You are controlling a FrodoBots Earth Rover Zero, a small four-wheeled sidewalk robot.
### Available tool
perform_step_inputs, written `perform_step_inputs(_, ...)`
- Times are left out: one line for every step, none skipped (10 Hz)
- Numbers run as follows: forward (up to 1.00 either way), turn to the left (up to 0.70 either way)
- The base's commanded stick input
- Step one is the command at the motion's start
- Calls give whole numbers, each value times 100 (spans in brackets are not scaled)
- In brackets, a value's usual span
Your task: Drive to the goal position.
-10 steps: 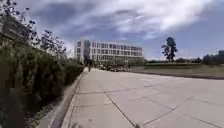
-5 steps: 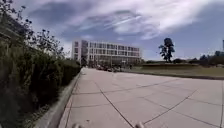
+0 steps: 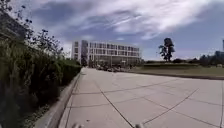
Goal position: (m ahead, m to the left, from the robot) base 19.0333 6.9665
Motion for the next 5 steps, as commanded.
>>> perform_step_inputs(45,0)
perform_step_inputs(45,0)
perform_step_inputs(45,0)
perform_step_inputs(45,0)
perform_step_inputs(45,0)
